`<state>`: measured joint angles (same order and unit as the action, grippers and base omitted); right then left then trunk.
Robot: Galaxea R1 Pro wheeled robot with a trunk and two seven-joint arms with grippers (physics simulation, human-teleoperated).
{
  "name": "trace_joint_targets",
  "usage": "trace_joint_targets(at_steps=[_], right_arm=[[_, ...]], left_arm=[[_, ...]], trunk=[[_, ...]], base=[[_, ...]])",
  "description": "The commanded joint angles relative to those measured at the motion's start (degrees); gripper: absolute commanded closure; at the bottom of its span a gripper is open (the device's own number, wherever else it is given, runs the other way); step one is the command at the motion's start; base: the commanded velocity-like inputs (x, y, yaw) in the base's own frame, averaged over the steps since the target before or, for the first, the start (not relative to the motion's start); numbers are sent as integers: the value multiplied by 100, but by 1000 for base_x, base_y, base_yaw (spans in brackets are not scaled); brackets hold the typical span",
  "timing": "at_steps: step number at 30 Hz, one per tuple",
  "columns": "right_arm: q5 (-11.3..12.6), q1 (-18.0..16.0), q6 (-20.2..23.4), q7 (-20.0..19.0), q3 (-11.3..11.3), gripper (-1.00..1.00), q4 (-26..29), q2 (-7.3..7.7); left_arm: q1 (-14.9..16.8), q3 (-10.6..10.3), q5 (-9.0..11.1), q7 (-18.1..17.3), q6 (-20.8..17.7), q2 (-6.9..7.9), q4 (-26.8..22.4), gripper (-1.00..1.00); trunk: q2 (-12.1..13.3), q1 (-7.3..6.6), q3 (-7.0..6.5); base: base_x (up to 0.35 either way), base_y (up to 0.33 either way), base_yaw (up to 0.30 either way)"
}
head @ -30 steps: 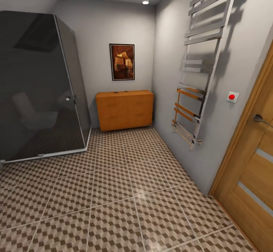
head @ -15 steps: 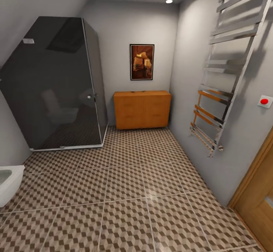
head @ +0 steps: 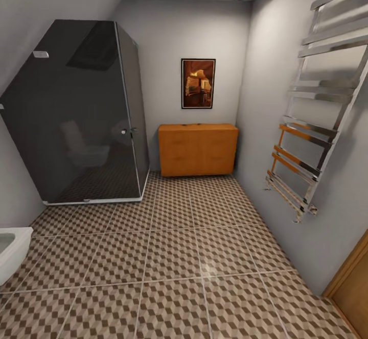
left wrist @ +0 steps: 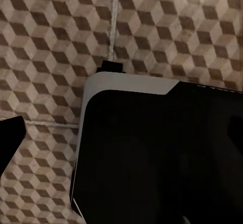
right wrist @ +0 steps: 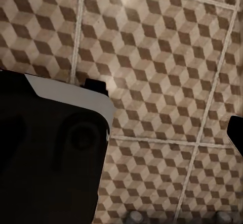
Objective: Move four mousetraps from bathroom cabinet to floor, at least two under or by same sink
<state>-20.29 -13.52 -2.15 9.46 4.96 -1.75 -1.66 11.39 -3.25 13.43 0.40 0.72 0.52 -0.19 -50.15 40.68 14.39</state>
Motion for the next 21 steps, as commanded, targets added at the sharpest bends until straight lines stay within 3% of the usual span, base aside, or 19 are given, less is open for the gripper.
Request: trace_joint_targets(at_steps=[1, 13, 21], right_arm=[[-52, -9, -23, 29, 52, -100, -17, 4], [-36, -10, -23, 36, 84, -100, -10, 19], [-28, -8, -15, 40, 92, -100, -10, 5]], left_arm=[[4, -36, 45, 4, 7, 0, 2, -100], [4, -35, 45, 4, 7, 0, 2, -100], [4, -35, 45, 4, 7, 1, 2, -100]], trunk=[[-4, 4, 7], [-4, 4, 5], [-4, 4, -14]], base=[[317, 0, 5], [321, 0, -2], [322, 0, -162]])
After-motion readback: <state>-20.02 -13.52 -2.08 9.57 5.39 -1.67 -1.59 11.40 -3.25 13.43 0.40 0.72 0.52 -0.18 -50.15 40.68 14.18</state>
